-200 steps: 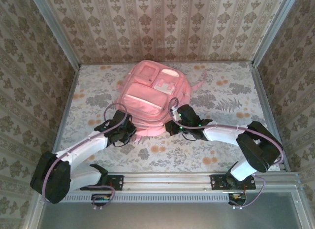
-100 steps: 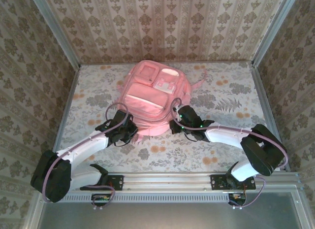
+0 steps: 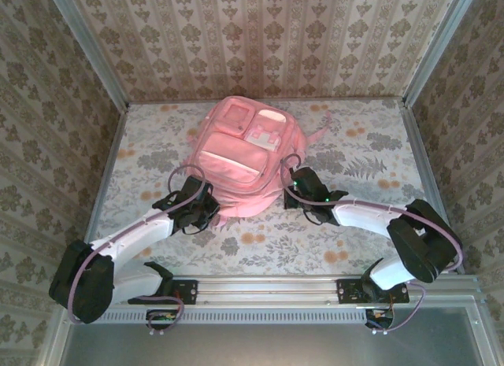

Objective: Pack the student bag

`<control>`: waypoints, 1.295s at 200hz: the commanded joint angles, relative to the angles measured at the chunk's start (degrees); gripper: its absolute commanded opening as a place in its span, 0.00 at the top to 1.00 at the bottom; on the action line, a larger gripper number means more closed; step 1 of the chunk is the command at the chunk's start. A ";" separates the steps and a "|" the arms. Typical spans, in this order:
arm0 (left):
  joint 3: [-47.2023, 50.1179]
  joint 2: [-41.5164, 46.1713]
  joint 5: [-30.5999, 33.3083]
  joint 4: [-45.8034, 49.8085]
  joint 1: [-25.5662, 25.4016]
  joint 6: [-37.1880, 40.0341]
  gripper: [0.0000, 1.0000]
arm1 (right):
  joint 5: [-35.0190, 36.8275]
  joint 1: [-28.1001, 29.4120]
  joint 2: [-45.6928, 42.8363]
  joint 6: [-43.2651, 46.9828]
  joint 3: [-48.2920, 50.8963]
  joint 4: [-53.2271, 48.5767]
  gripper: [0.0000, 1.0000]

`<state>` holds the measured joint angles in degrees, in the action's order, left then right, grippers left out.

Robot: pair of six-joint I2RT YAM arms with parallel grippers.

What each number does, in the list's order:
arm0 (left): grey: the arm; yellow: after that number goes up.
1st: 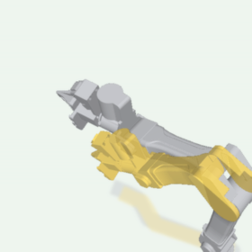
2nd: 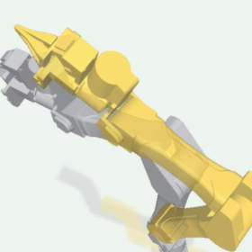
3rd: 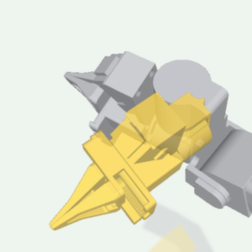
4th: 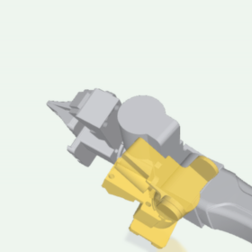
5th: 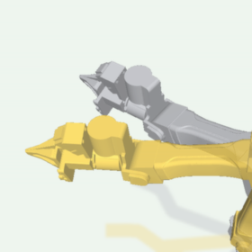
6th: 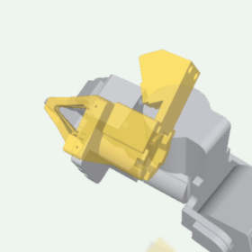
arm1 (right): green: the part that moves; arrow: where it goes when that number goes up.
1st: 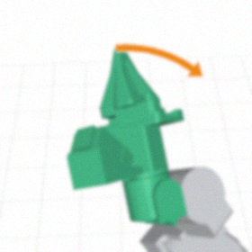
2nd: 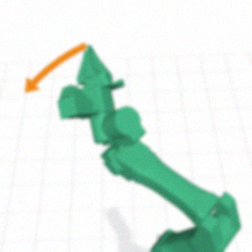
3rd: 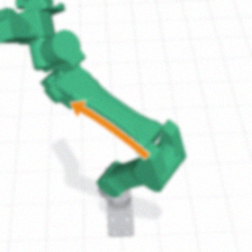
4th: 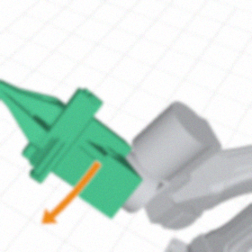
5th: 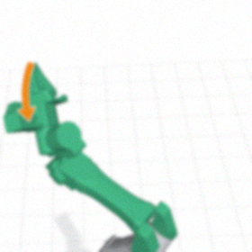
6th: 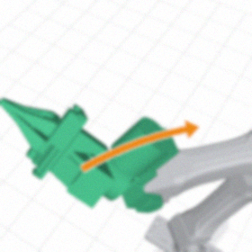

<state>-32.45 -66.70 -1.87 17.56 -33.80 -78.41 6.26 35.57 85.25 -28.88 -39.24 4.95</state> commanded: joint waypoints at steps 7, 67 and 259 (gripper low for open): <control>-0.94 0.16 3.45 3.24 -0.21 1.38 1.00 | 4.33 -3.22 3.36 -2.75 -2.27 -2.74 1.00; -0.86 -0.10 2.90 2.38 -0.23 2.05 1.00 | 1.63 -7.97 5.44 -7.61 -4.10 -2.17 1.00; -14.88 11.65 -1.41 0.12 2.62 43.34 0.00 | -5.90 -25.13 -3.17 -7.58 0.63 -5.56 0.42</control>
<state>-42.48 -52.99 -4.71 13.58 -32.75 -42.02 2.28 10.48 84.97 -36.82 -38.81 1.13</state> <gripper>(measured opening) 0.999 0.342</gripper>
